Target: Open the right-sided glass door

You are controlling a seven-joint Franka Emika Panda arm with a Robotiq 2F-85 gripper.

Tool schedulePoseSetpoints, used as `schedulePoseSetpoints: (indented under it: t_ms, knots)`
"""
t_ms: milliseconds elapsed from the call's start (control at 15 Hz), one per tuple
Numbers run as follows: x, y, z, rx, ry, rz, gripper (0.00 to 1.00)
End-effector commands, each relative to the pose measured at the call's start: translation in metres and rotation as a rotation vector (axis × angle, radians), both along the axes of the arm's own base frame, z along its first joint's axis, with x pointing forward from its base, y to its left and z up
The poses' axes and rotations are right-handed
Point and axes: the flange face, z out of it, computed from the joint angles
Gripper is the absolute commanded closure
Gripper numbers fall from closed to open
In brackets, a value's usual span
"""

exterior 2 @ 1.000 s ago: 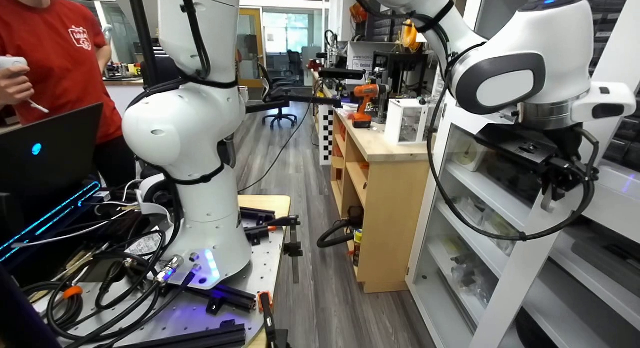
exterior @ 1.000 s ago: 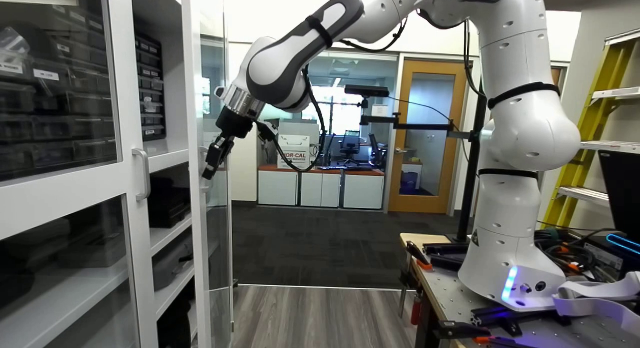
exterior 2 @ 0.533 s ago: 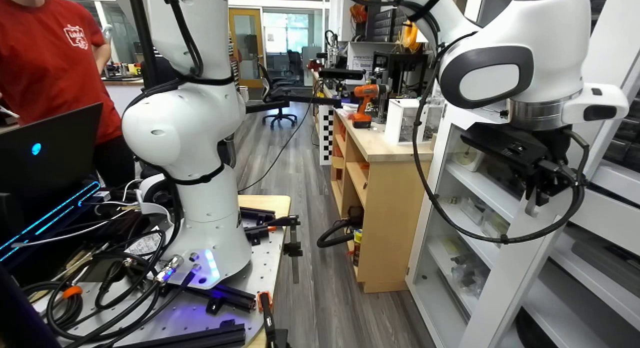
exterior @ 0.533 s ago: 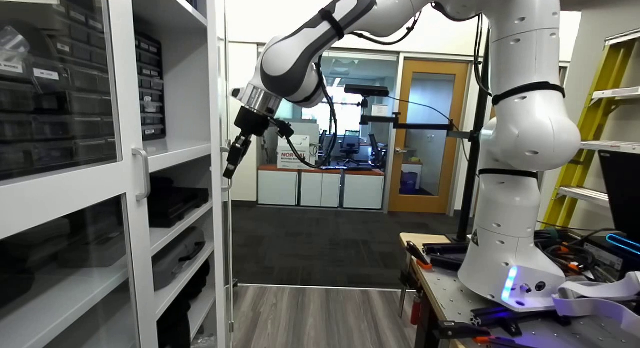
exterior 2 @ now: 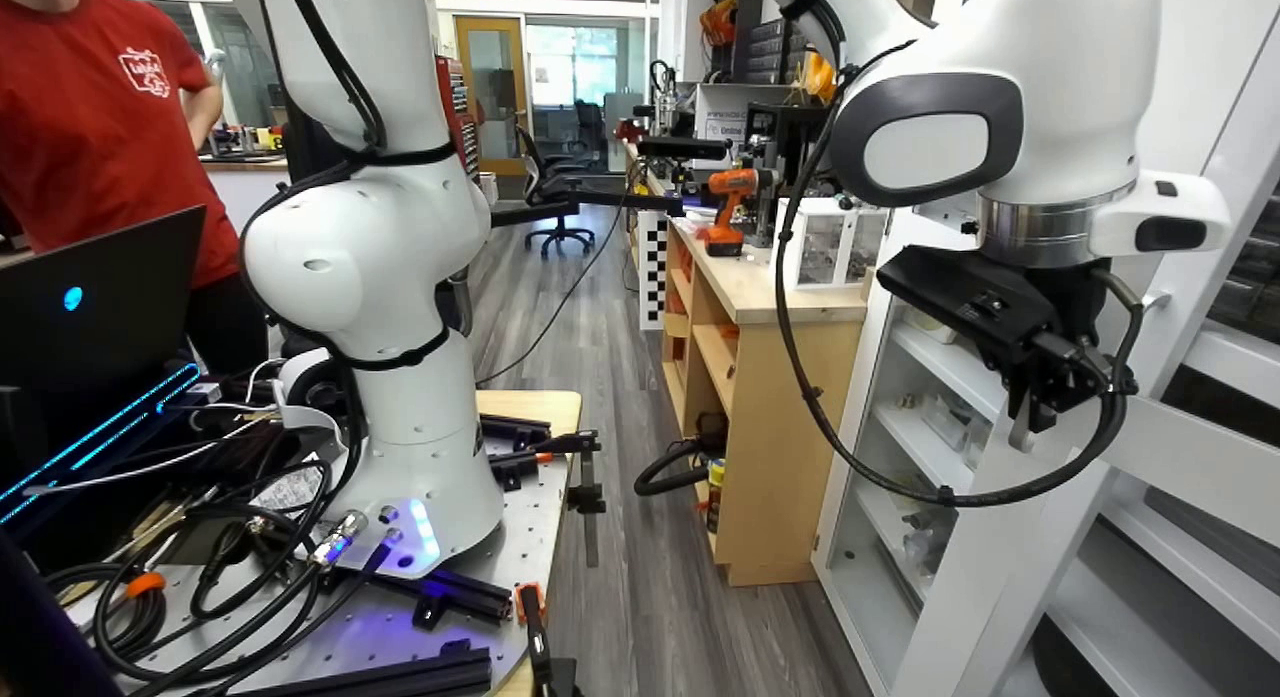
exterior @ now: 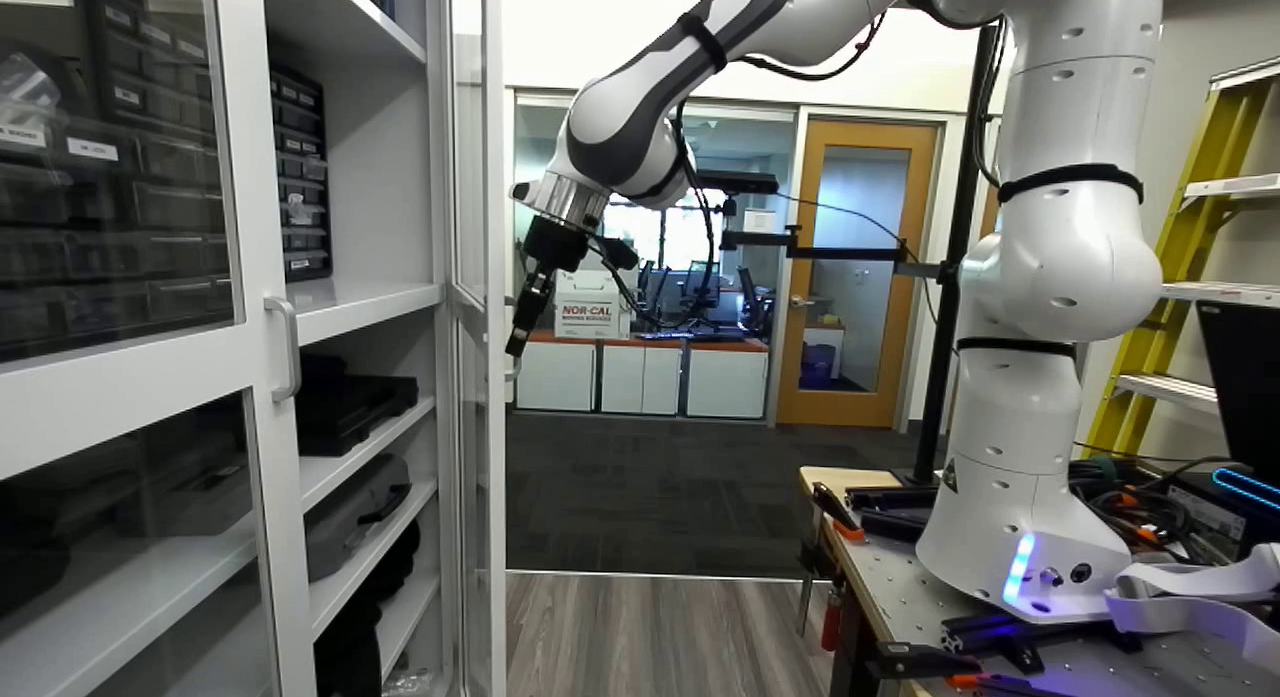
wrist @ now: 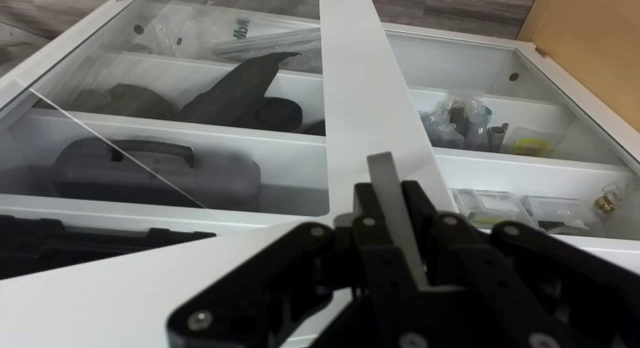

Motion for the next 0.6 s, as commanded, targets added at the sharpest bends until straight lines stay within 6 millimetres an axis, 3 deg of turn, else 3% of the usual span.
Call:
schedulePoseSetpoints:
  t_ms: [0, 267, 533]
  knots:
    - [-0.031, -0.060, 0.037, -0.030, -0.028, -0.077, 0.54]
    - [-0.056, -0.076, 0.056, -0.042, -0.009, -0.093, 0.29]
    - [-0.071, -0.093, 0.058, -0.075, 0.026, -0.088, 0.02]
